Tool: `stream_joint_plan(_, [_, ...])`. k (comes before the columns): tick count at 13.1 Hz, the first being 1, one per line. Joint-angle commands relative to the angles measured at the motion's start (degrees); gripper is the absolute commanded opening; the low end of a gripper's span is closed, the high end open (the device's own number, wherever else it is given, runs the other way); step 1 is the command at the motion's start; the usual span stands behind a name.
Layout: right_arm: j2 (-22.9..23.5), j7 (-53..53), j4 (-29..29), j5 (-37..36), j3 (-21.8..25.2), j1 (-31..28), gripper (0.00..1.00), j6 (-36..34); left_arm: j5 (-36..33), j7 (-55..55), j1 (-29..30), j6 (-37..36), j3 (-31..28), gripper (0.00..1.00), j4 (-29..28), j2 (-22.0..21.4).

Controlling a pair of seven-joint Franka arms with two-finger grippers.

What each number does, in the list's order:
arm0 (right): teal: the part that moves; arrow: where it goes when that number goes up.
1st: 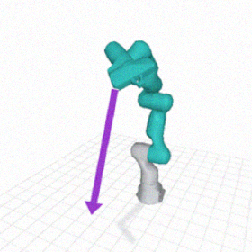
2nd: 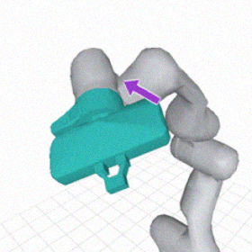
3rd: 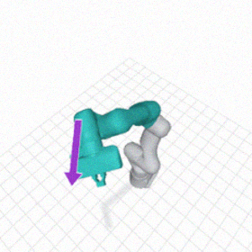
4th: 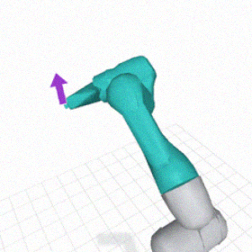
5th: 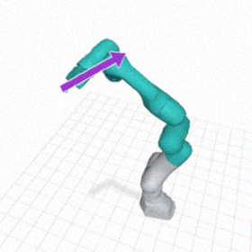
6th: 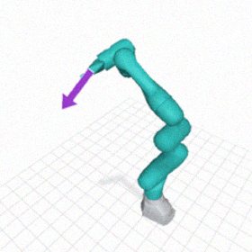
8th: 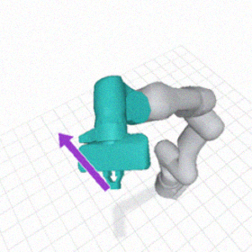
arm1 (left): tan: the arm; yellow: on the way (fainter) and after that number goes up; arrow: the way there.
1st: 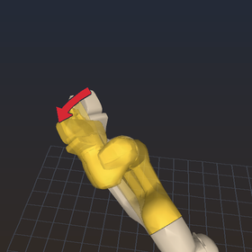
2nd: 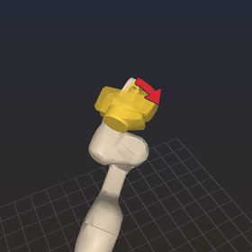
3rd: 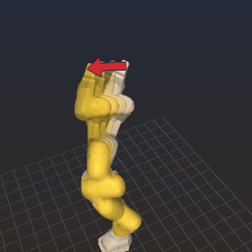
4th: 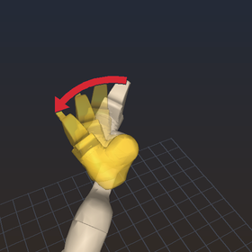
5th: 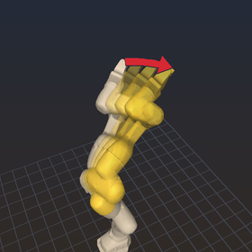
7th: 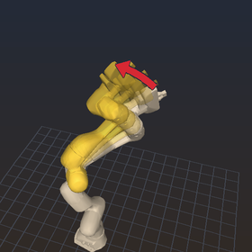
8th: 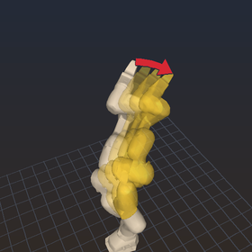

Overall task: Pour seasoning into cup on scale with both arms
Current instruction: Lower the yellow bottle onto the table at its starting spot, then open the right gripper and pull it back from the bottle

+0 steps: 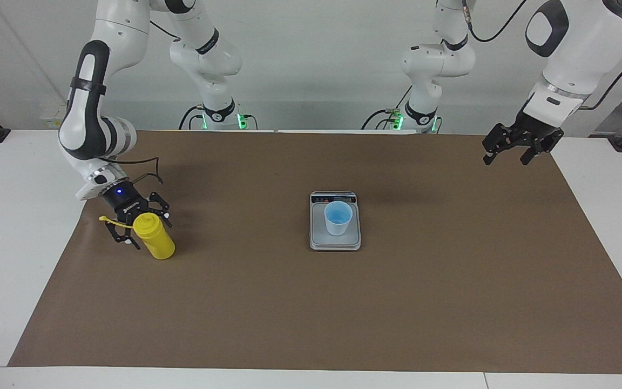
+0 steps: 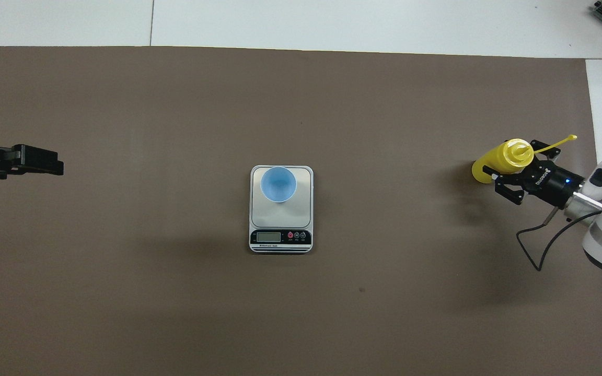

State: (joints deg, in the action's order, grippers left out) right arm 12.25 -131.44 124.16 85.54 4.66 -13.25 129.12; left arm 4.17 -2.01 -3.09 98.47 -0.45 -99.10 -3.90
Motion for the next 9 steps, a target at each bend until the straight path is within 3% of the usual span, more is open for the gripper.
stream_joint_plan(1, [-0.8,-1.5,0.9,-1.2,-0.1,-1.7,1.0,-0.7,0.4,-0.2,0.4,-0.3,0.0,1.0,-0.6,-0.5])
stream_joint_plan(9, [-0.8,-0.3,1.5,-13.7,0.4,-3.1,1.0,1.2,0.4,-0.2,0.3,-0.3,0.0,1.0,-0.6,-0.5])
